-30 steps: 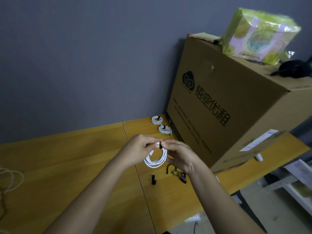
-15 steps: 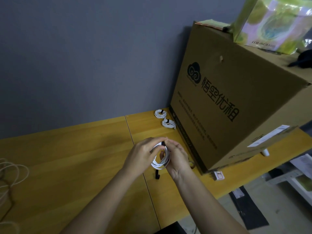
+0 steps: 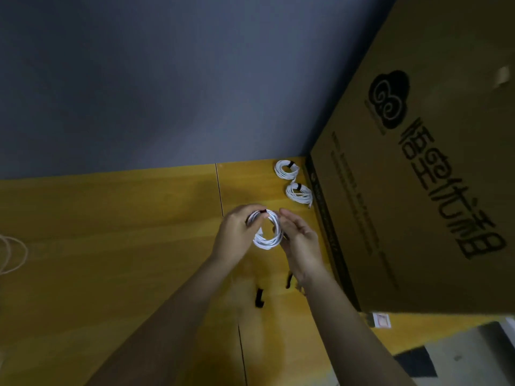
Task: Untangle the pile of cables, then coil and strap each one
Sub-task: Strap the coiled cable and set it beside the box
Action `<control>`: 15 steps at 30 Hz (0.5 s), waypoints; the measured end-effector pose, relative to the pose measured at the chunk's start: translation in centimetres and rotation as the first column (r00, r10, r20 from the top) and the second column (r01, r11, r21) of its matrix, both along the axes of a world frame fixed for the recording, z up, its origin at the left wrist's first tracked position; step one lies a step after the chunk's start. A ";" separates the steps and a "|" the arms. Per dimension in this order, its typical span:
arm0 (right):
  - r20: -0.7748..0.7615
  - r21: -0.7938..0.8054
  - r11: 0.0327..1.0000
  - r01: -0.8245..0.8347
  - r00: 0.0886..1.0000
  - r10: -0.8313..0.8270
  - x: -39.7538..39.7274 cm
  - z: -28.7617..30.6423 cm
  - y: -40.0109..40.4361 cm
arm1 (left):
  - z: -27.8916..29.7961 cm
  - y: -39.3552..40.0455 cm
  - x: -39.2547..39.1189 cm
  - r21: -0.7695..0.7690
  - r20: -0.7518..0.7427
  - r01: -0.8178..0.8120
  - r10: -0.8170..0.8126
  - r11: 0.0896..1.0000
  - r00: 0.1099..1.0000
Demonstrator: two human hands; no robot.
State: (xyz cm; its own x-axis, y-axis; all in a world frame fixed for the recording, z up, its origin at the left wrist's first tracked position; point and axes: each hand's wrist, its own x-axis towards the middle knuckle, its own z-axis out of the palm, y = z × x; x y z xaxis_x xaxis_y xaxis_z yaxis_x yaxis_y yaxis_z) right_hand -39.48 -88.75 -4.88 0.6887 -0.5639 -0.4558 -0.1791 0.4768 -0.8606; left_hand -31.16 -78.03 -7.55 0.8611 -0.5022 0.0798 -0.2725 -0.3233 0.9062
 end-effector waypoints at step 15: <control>-0.225 -0.595 0.801 -0.068 0.971 -0.084 11.3 -12.5 -14.9 | -14.0 -16.5 18.0 0.261 -0.051 -0.109 0.126 0.959 0.991</control>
State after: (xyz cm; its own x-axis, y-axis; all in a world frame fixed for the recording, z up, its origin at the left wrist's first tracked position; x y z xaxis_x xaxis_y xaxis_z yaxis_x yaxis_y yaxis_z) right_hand -28.19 -103.66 -17.43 0.6021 -0.7798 -0.1714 -0.4047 -0.1131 -0.9074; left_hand -13.14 -94.56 -21.57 0.9142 -0.3932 -0.0984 -0.1603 -0.5737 0.8032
